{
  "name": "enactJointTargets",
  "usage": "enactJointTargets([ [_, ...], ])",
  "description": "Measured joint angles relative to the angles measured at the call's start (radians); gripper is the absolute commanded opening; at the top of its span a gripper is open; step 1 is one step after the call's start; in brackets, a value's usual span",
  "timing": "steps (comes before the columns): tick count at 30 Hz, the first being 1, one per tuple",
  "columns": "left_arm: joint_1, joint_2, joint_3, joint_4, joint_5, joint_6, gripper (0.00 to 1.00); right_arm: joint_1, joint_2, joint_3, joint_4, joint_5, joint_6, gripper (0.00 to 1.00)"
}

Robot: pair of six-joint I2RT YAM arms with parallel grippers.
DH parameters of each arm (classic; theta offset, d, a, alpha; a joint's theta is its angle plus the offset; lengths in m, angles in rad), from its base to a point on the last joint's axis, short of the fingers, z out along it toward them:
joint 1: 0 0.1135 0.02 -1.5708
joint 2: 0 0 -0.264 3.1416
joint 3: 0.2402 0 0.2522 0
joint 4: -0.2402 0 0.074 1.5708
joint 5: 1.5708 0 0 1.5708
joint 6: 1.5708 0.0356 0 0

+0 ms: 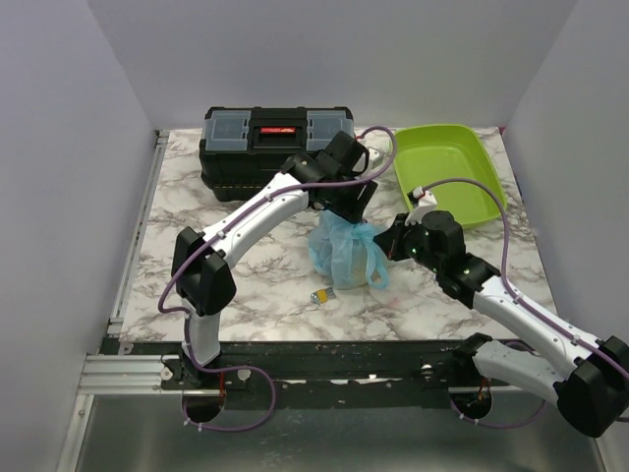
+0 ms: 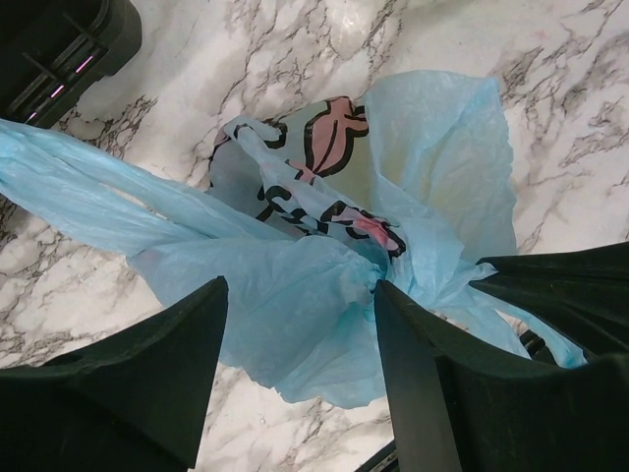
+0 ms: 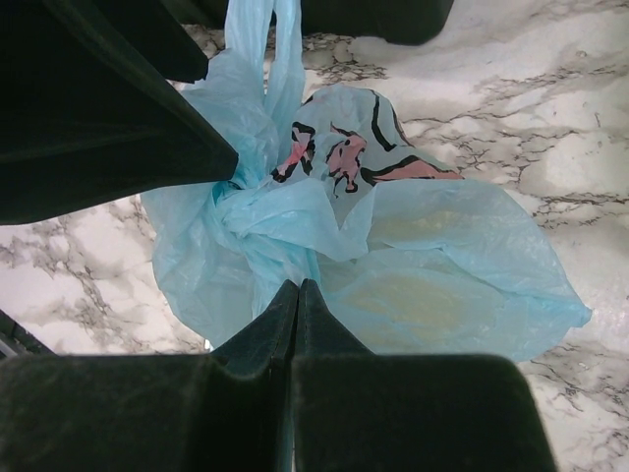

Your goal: Take the fake fruits out of the plastic bag

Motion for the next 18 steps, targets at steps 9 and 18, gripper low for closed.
enactJointTargets([
  [9,-0.002,0.019,-0.010,0.008,0.010,0.003,0.16,0.000,0.000,0.000,0.000,-0.002,0.000,0.01],
  [18,-0.013,-0.035,-0.122,0.071,-0.113,-0.003,0.00,0.000,-0.021,-0.017,-0.004,0.042,0.013,0.01],
])
